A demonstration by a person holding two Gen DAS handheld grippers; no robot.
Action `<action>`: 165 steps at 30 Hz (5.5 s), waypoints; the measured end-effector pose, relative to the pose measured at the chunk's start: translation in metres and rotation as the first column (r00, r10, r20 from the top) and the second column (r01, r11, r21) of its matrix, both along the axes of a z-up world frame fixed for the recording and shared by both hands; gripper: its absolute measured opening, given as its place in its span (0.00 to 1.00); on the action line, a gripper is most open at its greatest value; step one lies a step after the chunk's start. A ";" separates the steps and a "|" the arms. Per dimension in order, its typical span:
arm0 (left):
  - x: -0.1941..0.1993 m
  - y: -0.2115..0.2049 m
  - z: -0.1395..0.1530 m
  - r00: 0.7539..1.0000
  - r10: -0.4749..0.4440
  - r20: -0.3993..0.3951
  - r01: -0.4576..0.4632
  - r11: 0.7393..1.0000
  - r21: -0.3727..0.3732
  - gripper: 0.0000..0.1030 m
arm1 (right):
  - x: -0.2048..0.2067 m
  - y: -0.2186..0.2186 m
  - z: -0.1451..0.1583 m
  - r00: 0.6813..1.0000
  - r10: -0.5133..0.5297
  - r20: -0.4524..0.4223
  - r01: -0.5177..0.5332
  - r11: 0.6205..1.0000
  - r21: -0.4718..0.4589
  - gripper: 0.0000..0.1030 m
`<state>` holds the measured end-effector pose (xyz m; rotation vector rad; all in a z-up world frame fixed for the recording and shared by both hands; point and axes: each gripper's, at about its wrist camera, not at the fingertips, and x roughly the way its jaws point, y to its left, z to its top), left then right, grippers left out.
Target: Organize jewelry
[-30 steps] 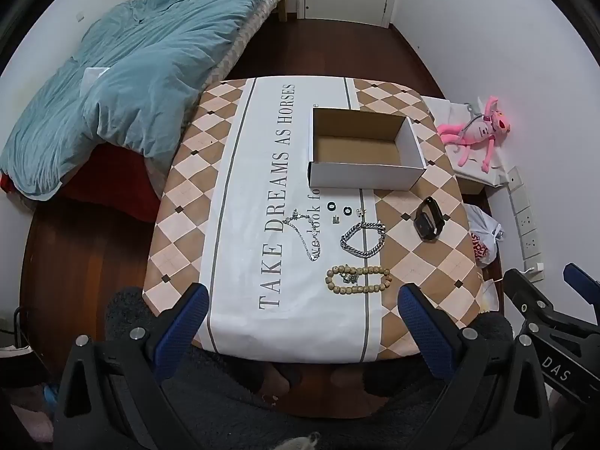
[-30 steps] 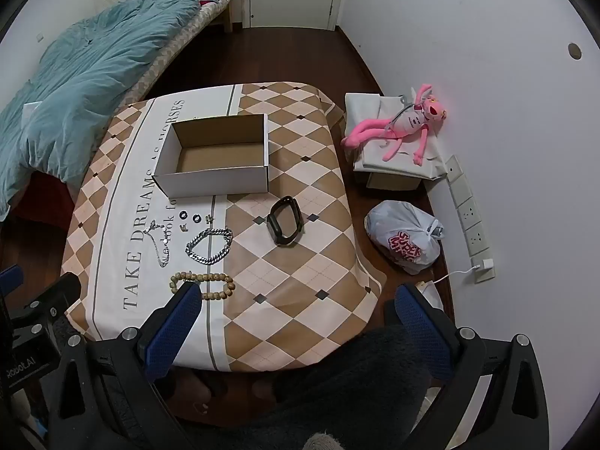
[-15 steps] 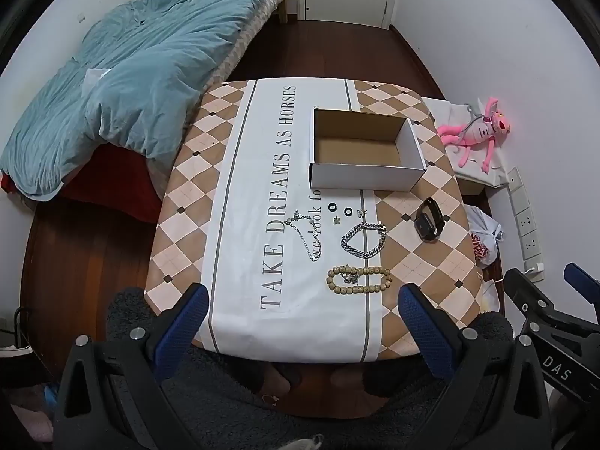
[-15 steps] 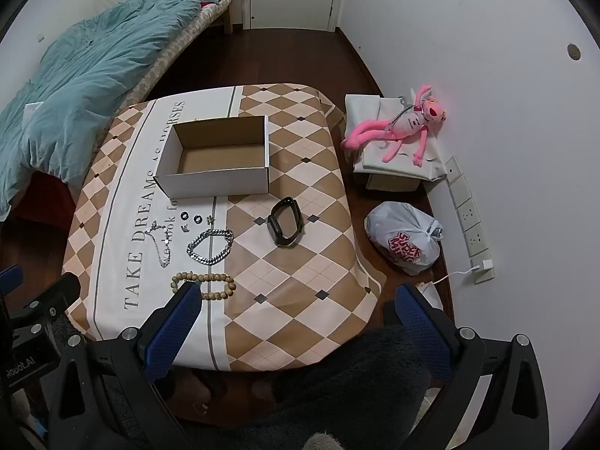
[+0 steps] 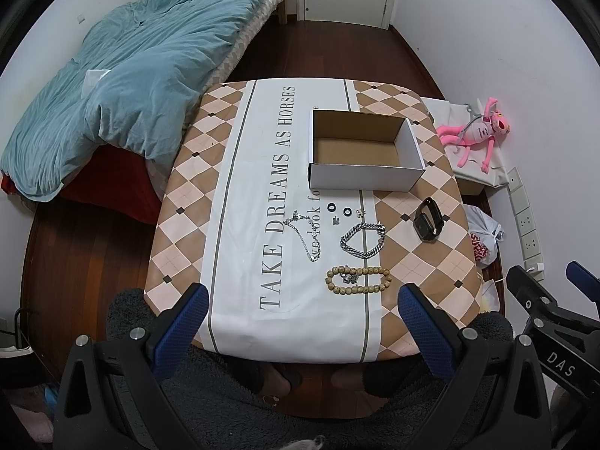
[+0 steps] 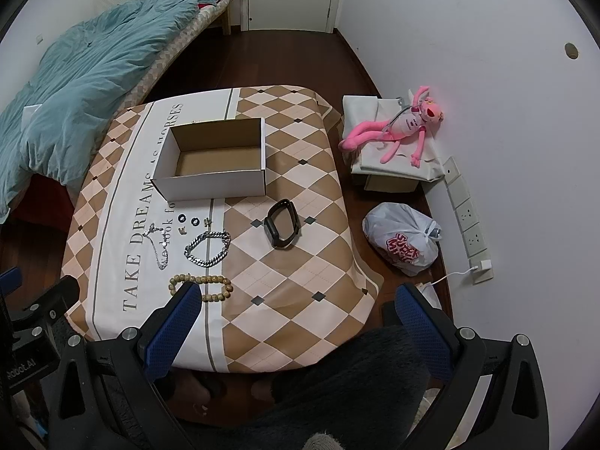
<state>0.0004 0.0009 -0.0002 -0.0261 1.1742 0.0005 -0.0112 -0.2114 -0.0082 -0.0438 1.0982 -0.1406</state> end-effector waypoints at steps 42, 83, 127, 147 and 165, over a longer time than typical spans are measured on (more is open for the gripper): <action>0.002 -0.001 0.005 1.000 -0.003 0.014 0.003 1.000 0.004 1.00 | 0.000 0.001 0.006 1.000 0.003 0.014 -0.003 1.000 -0.002 1.00; 0.054 -0.008 -0.093 0.995 -0.019 -0.097 0.022 0.999 0.030 0.99 | 0.045 -0.032 -0.079 0.990 -0.115 -0.086 0.118 0.993 0.023 1.00; 0.055 -0.011 -0.129 0.993 -0.115 -0.030 0.112 0.989 -0.098 0.06 | 0.086 -0.042 -0.171 0.980 -0.078 -0.183 0.104 0.985 0.139 0.74; 0.083 -0.012 -0.124 0.997 -0.070 0.020 0.071 0.997 -0.010 0.06 | 0.139 0.018 -0.198 0.977 0.120 -0.176 -0.124 0.992 -0.010 0.13; 0.112 -0.016 -0.019 0.981 -0.111 0.161 0.143 0.969 -0.202 0.06 | 0.133 0.011 -0.098 0.992 0.130 0.003 -0.123 0.929 0.349 0.13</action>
